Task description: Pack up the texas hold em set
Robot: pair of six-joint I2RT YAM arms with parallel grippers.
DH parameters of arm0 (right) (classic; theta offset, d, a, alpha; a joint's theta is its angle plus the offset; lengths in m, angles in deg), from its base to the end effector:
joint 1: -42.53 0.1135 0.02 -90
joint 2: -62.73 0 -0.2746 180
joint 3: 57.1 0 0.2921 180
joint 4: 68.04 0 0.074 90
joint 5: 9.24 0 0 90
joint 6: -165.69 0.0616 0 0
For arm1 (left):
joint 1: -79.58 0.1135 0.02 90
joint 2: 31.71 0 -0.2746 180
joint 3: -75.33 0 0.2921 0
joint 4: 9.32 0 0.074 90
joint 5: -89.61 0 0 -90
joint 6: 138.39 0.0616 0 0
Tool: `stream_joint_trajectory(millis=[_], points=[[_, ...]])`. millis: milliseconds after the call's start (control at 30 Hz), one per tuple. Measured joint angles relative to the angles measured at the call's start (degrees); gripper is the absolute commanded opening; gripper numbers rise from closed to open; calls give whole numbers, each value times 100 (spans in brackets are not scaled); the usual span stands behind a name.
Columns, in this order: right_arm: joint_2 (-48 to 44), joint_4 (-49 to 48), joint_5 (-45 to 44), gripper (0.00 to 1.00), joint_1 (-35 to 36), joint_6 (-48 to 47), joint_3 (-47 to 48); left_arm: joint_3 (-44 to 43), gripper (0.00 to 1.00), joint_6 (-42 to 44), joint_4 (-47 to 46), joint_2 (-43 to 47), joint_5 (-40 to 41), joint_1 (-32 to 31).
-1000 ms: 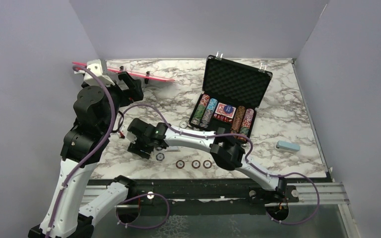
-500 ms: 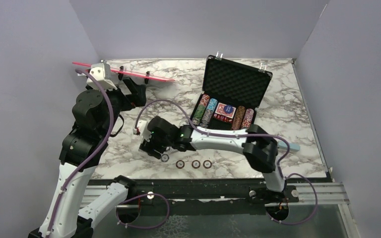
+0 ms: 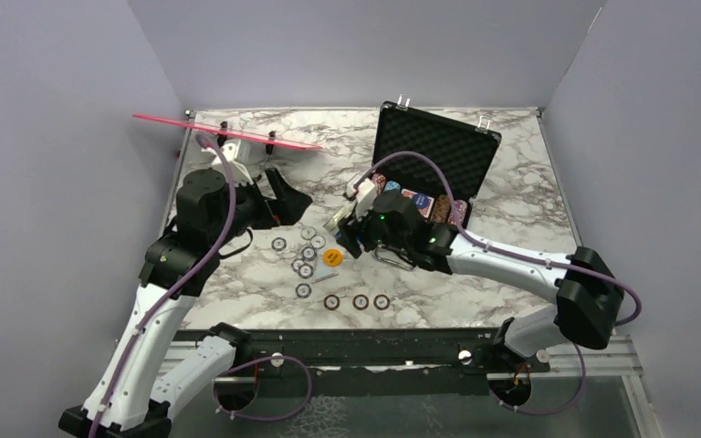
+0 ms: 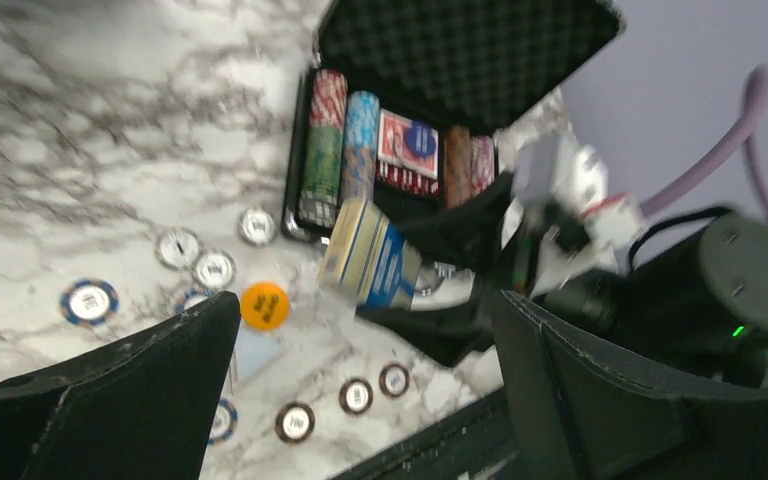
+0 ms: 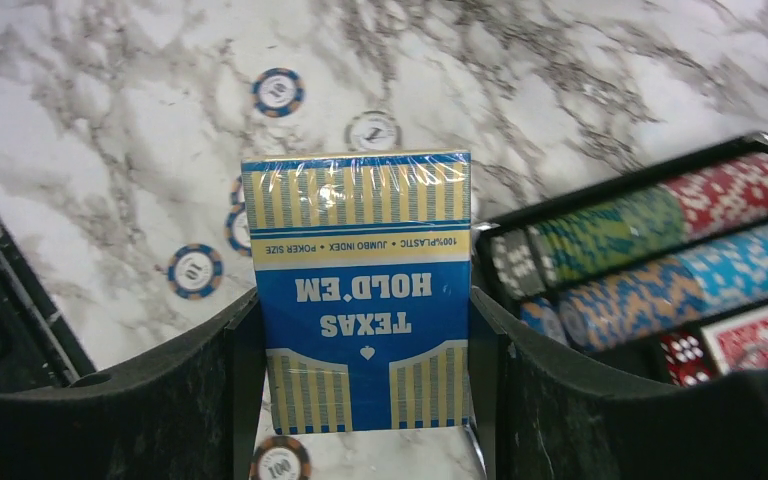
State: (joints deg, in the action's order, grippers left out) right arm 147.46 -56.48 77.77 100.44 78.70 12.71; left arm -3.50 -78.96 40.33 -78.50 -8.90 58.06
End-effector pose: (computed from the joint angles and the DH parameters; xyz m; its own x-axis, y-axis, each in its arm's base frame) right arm 0.2143 0.3358 0.2513 -0.2797 -0.3473 -0.8951 -0.8077 0.5891 0.0238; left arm 0.1903 -0.0849 0.4278 -0.4936 -0.3461 -0.7979 0.2822 0.8041 -0.5233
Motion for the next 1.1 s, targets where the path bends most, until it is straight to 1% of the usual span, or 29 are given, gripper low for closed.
stream_joint_trajectory(millis=[133,267,367,467,600,800,1100], points=[[-380,39,81,60,-730,11,-282,697,98,-116,-157,-7,-522,-11],[-448,44,431,61,-1440,-136,-278,1154,98,-166,-389,24,-645,-11],[-321,328,861,61,-1932,-553,-133,1331,99,-166,-662,0,-695,-11],[-70,590,1110,60,-2142,-938,109,1410,99,-101,-1001,-153,-702,-11],[293,807,1602,67,-2470,-1375,328,1458,99,48,-1353,-632,-704,-11],[516,1300,1851,68,-2942,-1958,280,1628,99,278,-1768,-1292,-780,-11],[841,1875,2216,69,-3016,-2457,275,1731,99,494,-2806,-1904,-896,-11]])
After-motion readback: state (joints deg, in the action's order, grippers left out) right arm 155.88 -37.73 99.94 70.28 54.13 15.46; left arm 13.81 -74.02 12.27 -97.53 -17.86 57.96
